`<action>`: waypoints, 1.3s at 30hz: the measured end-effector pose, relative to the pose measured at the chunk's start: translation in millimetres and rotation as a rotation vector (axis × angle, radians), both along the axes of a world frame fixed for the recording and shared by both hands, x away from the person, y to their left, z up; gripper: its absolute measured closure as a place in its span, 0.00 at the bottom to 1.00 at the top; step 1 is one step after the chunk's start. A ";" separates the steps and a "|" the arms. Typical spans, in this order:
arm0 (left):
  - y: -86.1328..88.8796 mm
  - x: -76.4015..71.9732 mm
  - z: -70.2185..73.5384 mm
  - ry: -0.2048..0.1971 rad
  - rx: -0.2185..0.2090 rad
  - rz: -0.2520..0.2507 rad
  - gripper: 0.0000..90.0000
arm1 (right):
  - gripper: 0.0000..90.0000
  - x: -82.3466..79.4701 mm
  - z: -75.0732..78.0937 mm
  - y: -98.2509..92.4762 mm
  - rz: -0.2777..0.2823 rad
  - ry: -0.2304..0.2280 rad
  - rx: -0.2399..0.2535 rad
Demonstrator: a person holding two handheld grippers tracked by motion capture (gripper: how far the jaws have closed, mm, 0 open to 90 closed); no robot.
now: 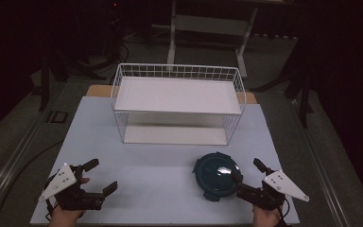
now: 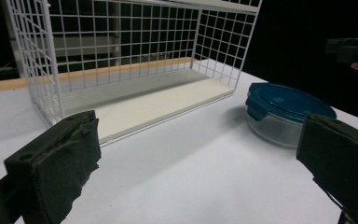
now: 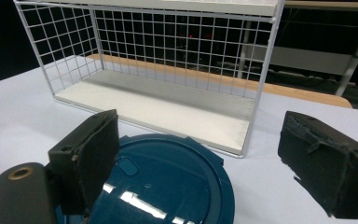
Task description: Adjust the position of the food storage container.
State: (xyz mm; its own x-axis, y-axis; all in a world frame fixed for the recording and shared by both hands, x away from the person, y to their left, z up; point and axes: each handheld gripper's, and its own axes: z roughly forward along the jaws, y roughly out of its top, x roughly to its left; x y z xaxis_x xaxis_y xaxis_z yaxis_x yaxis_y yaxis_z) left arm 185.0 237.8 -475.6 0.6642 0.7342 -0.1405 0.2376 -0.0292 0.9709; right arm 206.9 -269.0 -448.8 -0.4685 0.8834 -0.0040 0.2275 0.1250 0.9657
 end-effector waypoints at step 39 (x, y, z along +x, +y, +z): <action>-2.5 0.7 -0.2 -0.006 0.007 -0.012 0.00 | 0.46 8.8 5.5 -30.6 0.127 0.188 -0.093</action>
State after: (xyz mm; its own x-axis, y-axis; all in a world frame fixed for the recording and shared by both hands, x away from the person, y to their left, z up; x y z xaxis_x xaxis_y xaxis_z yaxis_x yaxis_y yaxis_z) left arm 185.7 235.4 -475.8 0.6735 0.7275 -0.1311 0.2310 -0.0386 0.9722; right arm 215.6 -299.6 -443.2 -0.5763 0.8171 0.0155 0.3788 0.2502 0.8910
